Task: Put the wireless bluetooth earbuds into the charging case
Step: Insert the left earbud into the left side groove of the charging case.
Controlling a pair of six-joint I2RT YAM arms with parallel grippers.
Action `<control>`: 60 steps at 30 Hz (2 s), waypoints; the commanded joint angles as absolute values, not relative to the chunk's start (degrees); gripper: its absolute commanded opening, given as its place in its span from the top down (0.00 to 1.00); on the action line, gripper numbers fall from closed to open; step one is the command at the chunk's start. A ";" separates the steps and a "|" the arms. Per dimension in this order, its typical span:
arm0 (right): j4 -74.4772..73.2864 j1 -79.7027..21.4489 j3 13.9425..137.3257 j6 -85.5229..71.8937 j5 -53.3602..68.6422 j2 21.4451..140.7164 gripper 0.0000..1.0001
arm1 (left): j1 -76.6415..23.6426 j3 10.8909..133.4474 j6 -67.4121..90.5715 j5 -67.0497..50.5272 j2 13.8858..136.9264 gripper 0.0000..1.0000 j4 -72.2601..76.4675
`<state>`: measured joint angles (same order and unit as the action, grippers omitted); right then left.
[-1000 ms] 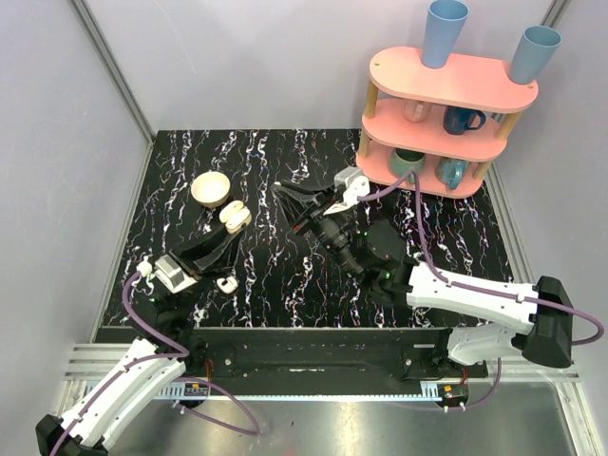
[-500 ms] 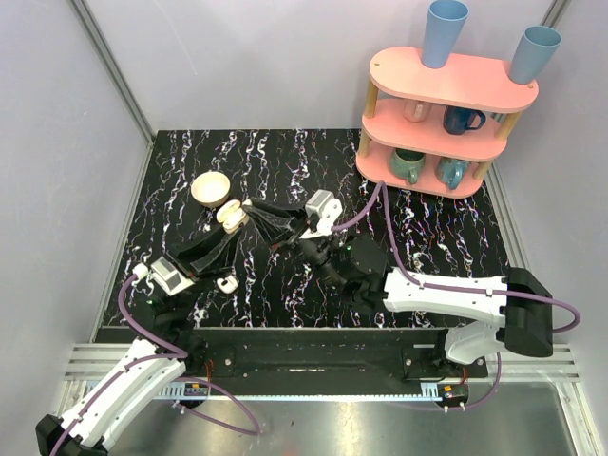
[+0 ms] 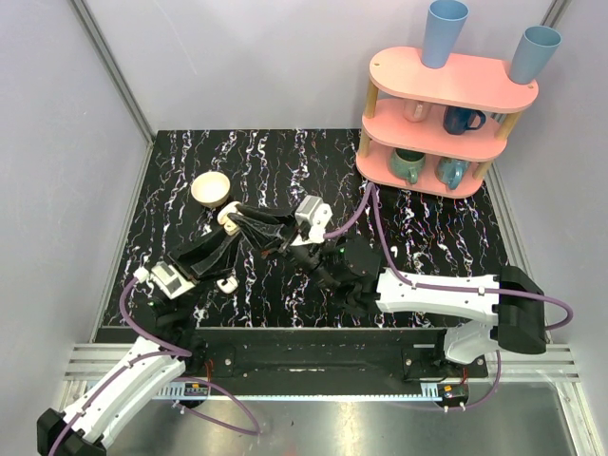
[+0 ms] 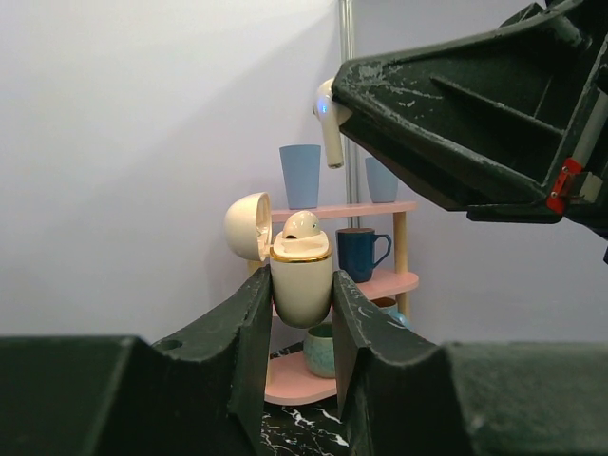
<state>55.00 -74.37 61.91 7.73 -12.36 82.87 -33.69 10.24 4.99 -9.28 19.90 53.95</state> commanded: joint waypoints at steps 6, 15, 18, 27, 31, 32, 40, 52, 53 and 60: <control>55.63 -75.32 65.39 8.88 -10.46 84.20 0.90 | -33.75 8.96 5.71 -11.60 22.59 1.00 64.16; 52.83 -75.59 65.83 10.02 -10.28 84.64 0.90 | -33.75 9.23 5.71 -11.60 22.76 1.00 64.60; 51.77 -75.59 66.53 10.37 -10.28 85.25 0.90 | -33.84 9.32 5.89 -11.43 22.68 1.00 64.51; 51.59 -75.59 66.62 10.81 -10.55 85.96 0.90 | -33.75 9.49 5.80 -10.90 21.97 1.00 64.34; 51.59 -75.59 66.62 11.16 -10.98 86.13 0.90 | -33.75 9.58 5.89 -10.81 21.45 1.00 64.34; 51.68 -75.59 66.53 11.34 -10.99 86.13 0.90 | -33.84 9.58 5.89 -10.81 21.27 1.00 64.42; 52.21 -75.59 65.92 11.69 -11.69 85.96 0.91 | -33.84 9.58 6.06 -9.93 20.30 1.00 64.86; 52.82 -75.67 64.34 11.69 -12.04 85.52 0.88 | -33.84 8.52 6.50 -7.73 20.83 1.00 69.08; 52.74 -75.59 64.25 11.95 -12.04 85.34 0.87 | -33.84 8.53 6.50 -7.73 20.83 1.00 69.17; 52.30 -75.59 64.68 13.35 -11.69 85.25 0.64 | -33.75 8.61 6.85 -8.26 21.36 1.00 69.08</control>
